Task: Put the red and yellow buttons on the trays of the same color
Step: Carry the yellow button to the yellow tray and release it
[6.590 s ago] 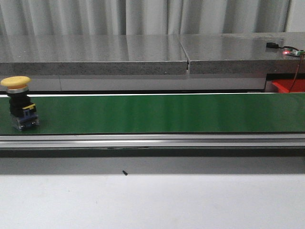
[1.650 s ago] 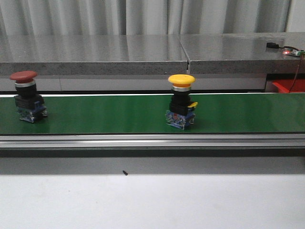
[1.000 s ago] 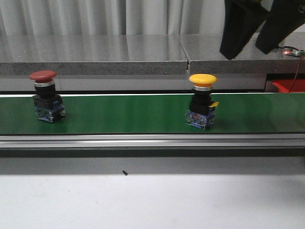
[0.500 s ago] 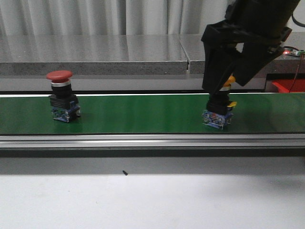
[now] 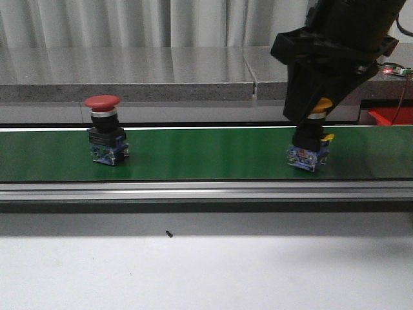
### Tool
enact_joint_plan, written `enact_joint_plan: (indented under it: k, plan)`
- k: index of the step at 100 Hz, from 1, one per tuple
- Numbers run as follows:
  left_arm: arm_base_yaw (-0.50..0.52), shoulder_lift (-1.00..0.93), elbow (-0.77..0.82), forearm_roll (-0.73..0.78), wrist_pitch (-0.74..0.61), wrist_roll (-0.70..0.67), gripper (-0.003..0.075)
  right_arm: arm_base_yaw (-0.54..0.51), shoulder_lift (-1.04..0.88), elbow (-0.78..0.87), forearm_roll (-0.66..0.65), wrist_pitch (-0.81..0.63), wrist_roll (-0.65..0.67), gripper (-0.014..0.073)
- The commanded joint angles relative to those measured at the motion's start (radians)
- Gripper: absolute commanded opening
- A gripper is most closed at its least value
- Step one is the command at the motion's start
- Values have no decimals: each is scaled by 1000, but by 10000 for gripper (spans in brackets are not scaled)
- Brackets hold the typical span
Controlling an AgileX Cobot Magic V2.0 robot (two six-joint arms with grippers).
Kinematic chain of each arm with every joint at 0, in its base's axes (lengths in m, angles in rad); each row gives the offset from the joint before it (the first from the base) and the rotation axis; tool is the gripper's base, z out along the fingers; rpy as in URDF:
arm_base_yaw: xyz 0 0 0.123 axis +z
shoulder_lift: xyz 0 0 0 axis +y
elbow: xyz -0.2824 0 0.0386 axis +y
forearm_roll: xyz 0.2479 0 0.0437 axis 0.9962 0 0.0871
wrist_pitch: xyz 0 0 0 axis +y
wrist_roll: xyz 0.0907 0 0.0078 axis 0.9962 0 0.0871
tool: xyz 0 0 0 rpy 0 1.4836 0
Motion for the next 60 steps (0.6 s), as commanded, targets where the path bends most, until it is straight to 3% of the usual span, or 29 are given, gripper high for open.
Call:
enact_joint_plan:
  k: [1,14,33,60]
  plan:
    - [-6,5,-24,-6,-65,-8,-19,-2,-81,-34,-71,-19,94,111]
    - [-6,5,-24,-6,-65,-8,-19,-33,-139,-32,-139,32,190,111]
    - [-6,5,-24,-6,-65,-8,-19,-117,-227,-12,-143,107,200,111]
    - [-6,5,-24,-6,-65,-8,-19,-299,-362,103,-150,106,248,111]
